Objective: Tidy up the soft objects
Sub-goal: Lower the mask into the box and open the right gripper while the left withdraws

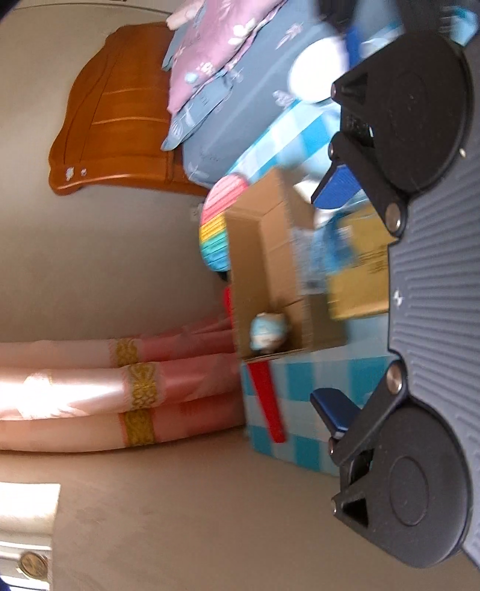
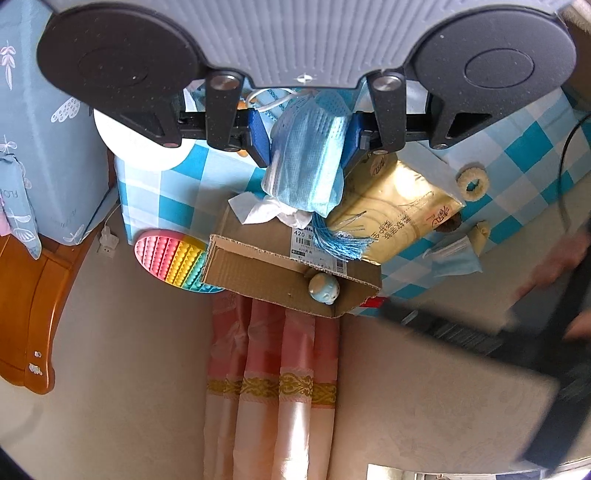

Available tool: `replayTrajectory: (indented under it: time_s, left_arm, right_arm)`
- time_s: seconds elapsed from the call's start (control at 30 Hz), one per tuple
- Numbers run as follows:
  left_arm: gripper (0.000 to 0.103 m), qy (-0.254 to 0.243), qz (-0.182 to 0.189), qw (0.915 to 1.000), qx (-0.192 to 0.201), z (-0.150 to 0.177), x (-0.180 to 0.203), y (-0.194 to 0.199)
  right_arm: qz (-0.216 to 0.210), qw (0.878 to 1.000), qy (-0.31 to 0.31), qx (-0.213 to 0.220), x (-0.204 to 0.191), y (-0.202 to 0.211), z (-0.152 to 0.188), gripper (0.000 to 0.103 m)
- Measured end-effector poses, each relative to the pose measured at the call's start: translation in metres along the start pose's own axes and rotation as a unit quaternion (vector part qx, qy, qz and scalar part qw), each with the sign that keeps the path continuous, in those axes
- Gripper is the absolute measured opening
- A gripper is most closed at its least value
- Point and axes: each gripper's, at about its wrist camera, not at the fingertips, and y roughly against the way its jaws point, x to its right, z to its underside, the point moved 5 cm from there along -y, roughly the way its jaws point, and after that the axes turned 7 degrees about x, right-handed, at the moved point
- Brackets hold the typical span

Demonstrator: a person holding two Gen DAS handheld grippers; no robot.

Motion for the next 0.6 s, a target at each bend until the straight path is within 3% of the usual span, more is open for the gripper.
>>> replayTrajectory:
  time_s: [0.17, 0.37, 0.6]
  left_arm:
    - [0.103, -0.008, -0.023, 0.9996, -0.012, 0.041, 0.007, 0.03]
    - [0.102, 0.044, 0.013, 0.9982, -0.038, 0.077, 0.011, 0.043]
    - [0.102, 0.034, -0.034, 0.998, -0.04, 0.095, 0.004, 0.053]
  right_arm:
    - [0.005, 1.0, -0.001, -0.003, 0.004, -0.004, -0.008, 0.047]
    - [0.007, 1.0, -0.008, -0.003, 0.014, -0.021, -0.029, 0.047]
    - [0.013, 1.0, 0.001, 0.004, 0.024, -0.053, -0.067, 0.047]
